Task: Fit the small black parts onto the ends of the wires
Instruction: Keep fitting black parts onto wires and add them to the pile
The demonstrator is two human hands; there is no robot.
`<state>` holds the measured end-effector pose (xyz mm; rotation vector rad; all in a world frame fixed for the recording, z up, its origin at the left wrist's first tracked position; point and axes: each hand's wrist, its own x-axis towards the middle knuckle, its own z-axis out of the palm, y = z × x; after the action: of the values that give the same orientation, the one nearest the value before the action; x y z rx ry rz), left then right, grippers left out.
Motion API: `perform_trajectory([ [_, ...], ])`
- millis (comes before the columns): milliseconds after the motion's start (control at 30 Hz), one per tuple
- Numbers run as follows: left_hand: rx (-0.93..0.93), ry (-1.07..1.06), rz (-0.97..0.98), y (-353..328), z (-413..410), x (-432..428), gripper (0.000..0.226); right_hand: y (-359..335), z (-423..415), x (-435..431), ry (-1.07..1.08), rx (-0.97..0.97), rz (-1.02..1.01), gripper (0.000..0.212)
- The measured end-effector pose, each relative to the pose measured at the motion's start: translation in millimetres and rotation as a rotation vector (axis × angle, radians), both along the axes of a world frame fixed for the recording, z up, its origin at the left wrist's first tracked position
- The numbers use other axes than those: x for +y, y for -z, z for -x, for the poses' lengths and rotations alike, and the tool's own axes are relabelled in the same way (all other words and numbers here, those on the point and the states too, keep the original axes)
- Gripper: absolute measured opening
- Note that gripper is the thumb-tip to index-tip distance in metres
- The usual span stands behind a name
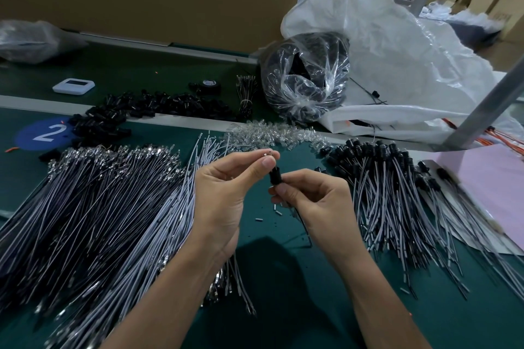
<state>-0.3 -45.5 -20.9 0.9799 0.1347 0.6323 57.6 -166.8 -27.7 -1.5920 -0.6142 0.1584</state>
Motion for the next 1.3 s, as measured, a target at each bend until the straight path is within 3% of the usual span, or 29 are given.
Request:
perform_trajectory([
  [567, 0.004, -0.034, -0.021, 2.4, -2.7, -1.7, 0.020, -1.7, 0.6, 0.1, 0.001, -0.002, 0.020, 0.024],
  [1000, -0.002, -0.018, -0.071, 6.3, 0.1, -4.9, 0.007, 2.2, 2.2, 2.7, -0.059, 0.022, -0.102, 0.017],
  [1133, -0.010, 0.044, -0.094, 5.9, 0.4, -5.8, 0.013, 2.6, 2.7, 3.3, -0.023, -0.014, -0.092, 0.013],
  [1233, 0.035, 0.116, -0.208, 6.8, -0.3, -7.7, 0.032, 2.7, 0.8, 1.3, 0.032, -0.041, -0.114, 0.009],
  [1300, 0.066, 0.109, -0.258, 7.8, -1.5, -9.9, 0.029, 3.4, -0.5, 0.1, 0.045, -0.058, -0.118, 0.012],
])
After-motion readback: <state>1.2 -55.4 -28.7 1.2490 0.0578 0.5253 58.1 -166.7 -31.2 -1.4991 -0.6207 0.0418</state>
